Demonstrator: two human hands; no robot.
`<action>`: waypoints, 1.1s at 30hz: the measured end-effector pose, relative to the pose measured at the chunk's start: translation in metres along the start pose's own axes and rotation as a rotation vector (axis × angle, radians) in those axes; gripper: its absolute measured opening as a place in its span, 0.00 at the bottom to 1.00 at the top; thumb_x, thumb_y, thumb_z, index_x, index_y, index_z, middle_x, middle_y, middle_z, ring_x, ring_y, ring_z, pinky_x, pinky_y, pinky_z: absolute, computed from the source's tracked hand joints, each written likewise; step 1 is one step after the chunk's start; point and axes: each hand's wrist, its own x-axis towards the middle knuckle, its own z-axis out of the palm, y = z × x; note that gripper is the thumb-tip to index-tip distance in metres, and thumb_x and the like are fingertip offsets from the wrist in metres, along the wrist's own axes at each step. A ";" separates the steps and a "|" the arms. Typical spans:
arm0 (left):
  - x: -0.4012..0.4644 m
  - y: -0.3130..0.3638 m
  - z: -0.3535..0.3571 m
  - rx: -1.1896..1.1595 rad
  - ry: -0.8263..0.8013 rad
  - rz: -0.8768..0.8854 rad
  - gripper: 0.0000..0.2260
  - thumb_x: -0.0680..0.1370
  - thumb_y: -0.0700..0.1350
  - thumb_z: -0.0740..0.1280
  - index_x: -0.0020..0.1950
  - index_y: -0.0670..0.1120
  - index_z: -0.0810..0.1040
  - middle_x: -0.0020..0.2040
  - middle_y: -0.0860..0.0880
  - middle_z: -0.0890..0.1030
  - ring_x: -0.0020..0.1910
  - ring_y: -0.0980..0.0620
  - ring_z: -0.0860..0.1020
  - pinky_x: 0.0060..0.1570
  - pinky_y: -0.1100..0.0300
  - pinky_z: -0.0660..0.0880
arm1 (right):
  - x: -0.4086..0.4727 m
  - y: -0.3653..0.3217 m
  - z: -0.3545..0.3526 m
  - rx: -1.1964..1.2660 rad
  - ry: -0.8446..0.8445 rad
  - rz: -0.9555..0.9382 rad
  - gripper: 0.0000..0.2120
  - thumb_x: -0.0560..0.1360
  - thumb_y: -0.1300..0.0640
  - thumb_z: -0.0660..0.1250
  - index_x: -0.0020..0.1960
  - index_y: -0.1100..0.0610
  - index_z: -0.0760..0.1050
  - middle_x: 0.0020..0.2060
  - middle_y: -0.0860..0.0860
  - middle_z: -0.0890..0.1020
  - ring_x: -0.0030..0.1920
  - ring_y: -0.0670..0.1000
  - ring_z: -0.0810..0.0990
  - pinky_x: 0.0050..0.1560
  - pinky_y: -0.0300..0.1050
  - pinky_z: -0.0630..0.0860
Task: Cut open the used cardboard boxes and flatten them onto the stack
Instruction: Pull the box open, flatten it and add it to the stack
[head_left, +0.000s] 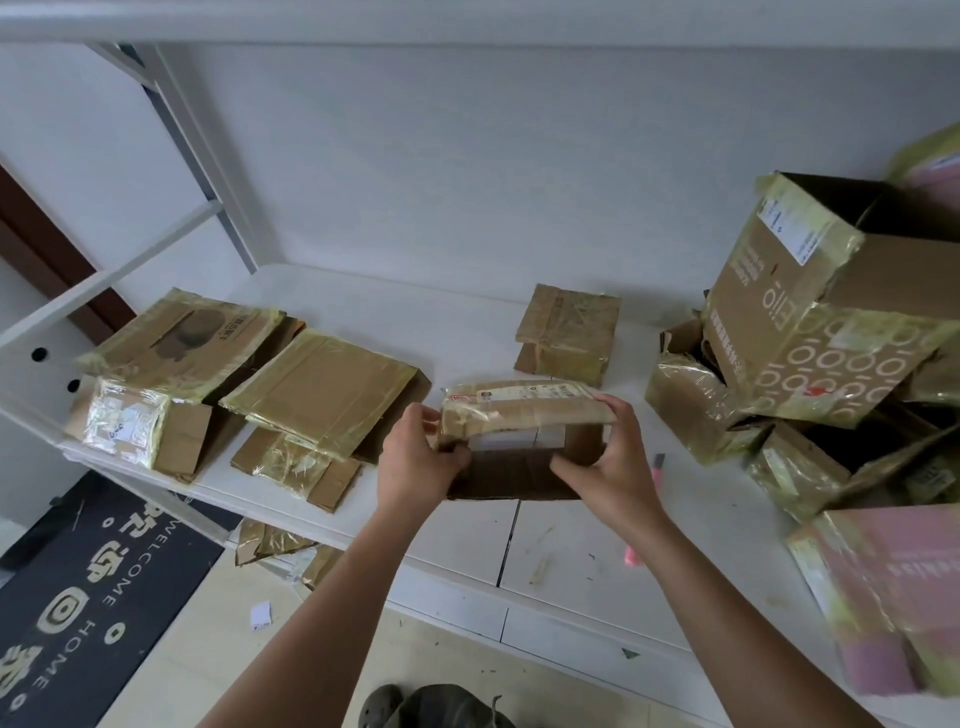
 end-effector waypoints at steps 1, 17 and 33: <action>0.001 0.001 -0.001 0.006 -0.027 0.000 0.23 0.68 0.48 0.78 0.58 0.48 0.71 0.55 0.51 0.77 0.51 0.52 0.75 0.45 0.57 0.74 | 0.000 -0.001 -0.003 0.011 -0.023 0.007 0.38 0.68 0.60 0.77 0.72 0.52 0.63 0.67 0.48 0.68 0.65 0.44 0.67 0.66 0.46 0.71; 0.010 -0.027 -0.037 -1.002 -0.453 -0.512 0.26 0.65 0.31 0.52 0.57 0.36 0.80 0.50 0.41 0.82 0.47 0.45 0.78 0.46 0.54 0.78 | 0.021 0.008 -0.046 -0.482 -0.359 -0.148 0.43 0.70 0.78 0.59 0.71 0.35 0.67 0.70 0.32 0.64 0.65 0.38 0.69 0.45 0.31 0.76; -0.003 -0.051 0.030 0.280 -0.222 -0.254 0.20 0.80 0.51 0.62 0.68 0.41 0.67 0.59 0.44 0.70 0.55 0.46 0.73 0.55 0.53 0.73 | -0.024 0.067 0.040 -1.102 -0.530 -0.117 0.29 0.81 0.49 0.59 0.79 0.50 0.55 0.74 0.50 0.57 0.77 0.59 0.55 0.73 0.58 0.63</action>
